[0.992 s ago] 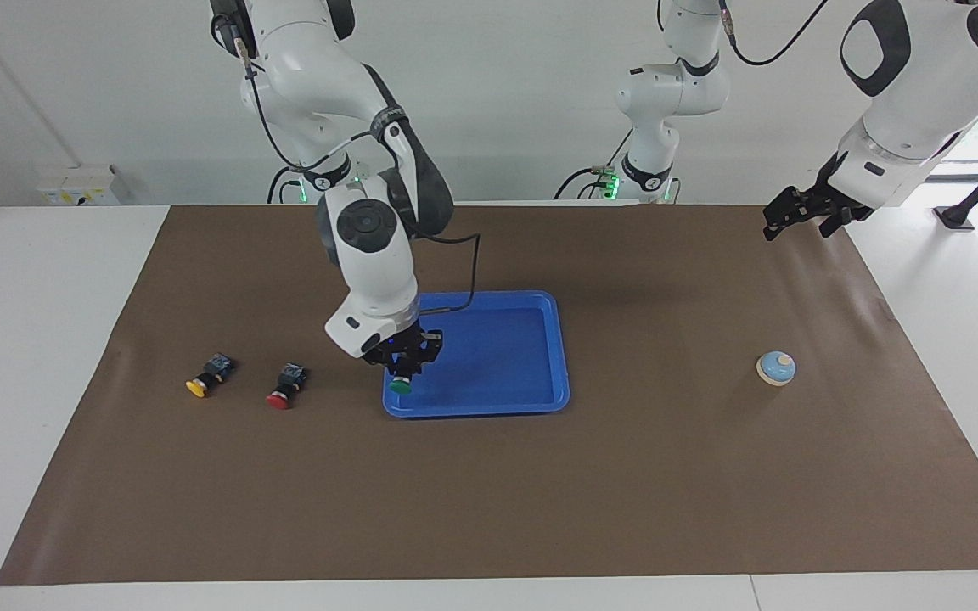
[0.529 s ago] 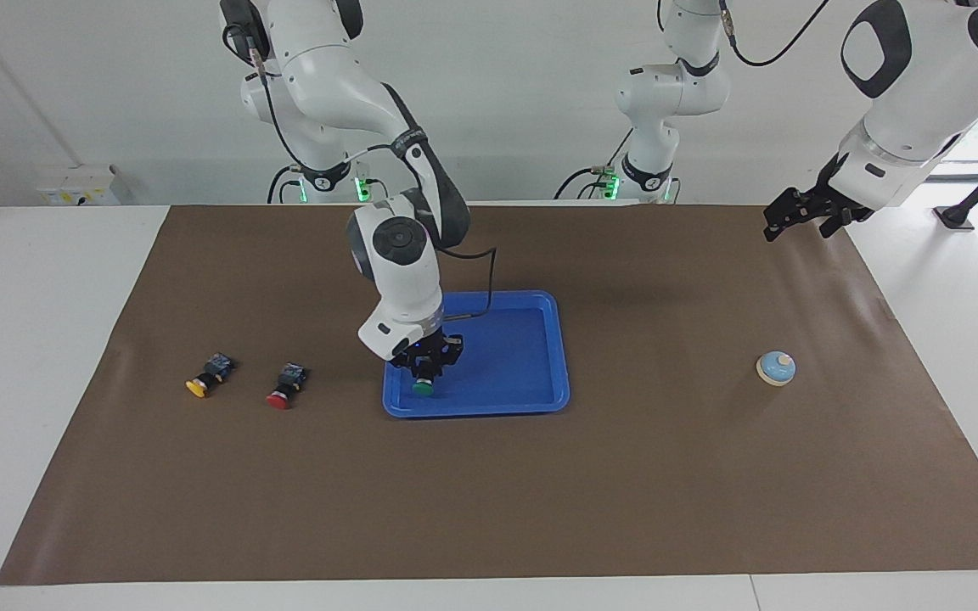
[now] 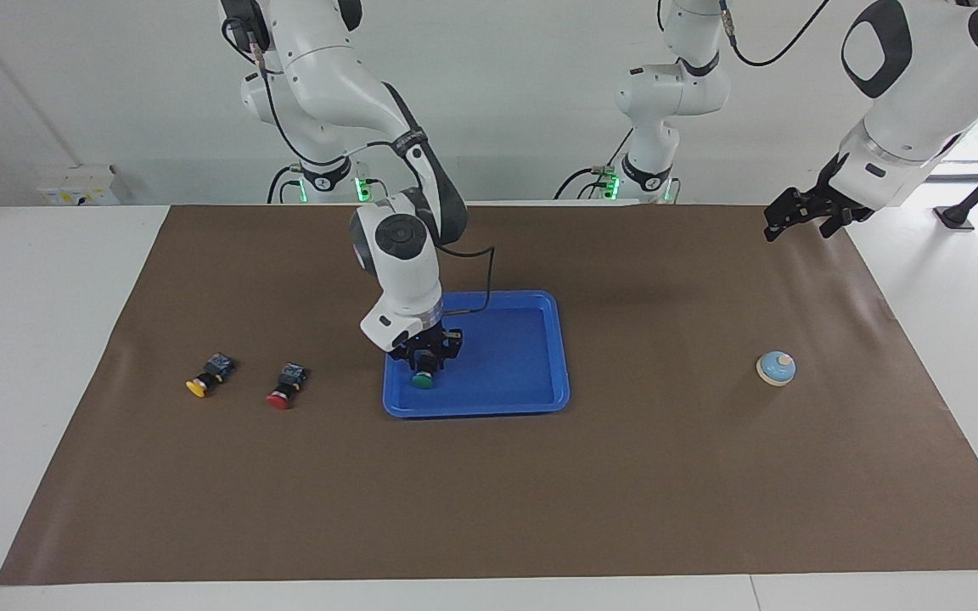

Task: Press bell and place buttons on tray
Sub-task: 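Carry the green button into the blue tray and release it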

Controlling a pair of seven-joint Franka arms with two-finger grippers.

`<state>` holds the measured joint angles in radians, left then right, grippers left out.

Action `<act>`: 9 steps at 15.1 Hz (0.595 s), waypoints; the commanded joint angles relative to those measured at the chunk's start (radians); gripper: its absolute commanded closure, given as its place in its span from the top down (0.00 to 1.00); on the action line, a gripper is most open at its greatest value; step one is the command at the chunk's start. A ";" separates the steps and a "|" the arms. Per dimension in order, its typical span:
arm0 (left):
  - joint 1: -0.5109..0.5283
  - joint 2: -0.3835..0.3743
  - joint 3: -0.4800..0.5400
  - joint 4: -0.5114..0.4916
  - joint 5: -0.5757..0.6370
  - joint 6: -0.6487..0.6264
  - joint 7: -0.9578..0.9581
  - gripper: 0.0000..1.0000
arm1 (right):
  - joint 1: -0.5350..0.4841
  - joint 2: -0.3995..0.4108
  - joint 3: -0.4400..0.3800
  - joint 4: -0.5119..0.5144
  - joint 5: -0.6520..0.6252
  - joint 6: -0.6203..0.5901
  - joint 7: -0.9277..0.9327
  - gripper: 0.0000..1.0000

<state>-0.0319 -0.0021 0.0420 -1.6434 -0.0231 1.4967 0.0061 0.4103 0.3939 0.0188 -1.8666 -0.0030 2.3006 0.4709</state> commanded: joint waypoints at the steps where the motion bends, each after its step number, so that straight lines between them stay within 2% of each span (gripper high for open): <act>1: 0.012 0.002 -0.007 0.010 0.000 -0.018 -0.006 1.00 | -0.019 -0.058 0.001 0.018 0.001 -0.080 0.032 1.00; 3: 0.012 0.002 -0.007 0.010 0.000 -0.018 -0.006 1.00 | -0.050 -0.069 -0.006 0.137 0.001 -0.243 0.031 1.00; 5: 0.012 0.002 -0.007 0.010 0.000 -0.018 -0.006 1.00 | -0.114 -0.073 -0.013 0.211 -0.005 -0.346 0.003 1.00; 9: 0.012 0.002 -0.007 0.010 0.000 -0.018 -0.006 1.00 | -0.273 -0.102 -0.013 0.182 -0.011 -0.357 -0.147 1.00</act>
<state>-0.0319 -0.0021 0.0420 -1.6434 -0.0231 1.4966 0.0061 0.2082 0.2878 -0.0046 -1.6622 -0.0048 1.9410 0.3782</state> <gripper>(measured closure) 0.000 0.000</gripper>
